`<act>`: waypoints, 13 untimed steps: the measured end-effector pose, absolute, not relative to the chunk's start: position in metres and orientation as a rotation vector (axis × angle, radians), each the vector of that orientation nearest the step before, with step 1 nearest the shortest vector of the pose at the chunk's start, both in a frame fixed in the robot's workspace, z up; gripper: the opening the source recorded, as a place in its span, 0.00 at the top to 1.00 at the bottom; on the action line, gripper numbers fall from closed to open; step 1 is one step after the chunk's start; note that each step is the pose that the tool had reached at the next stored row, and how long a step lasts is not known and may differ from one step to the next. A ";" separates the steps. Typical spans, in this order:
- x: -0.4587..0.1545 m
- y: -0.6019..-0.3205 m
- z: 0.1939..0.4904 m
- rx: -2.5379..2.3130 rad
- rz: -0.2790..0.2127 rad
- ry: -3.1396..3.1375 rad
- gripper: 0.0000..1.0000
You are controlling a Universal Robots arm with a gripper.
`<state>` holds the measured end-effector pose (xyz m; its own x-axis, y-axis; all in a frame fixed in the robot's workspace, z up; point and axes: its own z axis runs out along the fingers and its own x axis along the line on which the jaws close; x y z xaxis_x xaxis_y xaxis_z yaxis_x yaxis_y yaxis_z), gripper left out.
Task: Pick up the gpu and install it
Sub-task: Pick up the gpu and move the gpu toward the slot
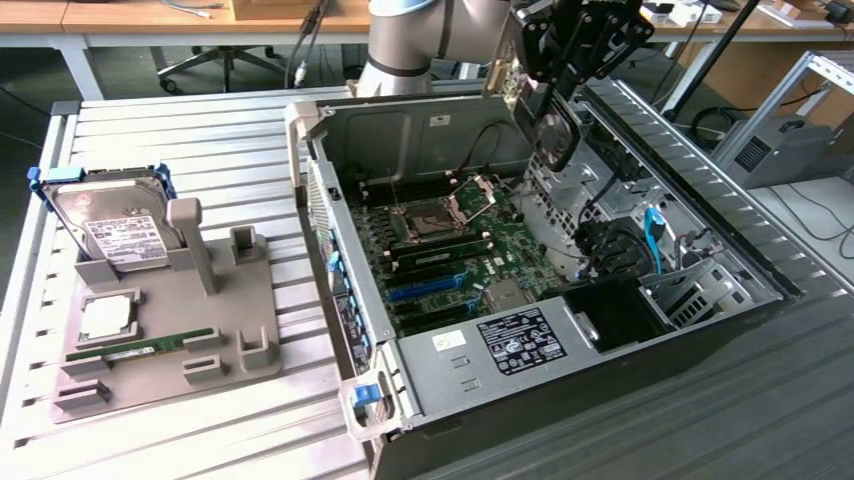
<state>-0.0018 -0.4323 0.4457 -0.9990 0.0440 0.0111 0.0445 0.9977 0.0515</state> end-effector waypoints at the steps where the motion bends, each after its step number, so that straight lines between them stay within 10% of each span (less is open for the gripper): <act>1: 0.001 -0.432 0.446 -0.069 -0.081 -3.130 0.73; 13: 0.027 -0.432 0.446 -0.069 -0.081 -3.127 0.73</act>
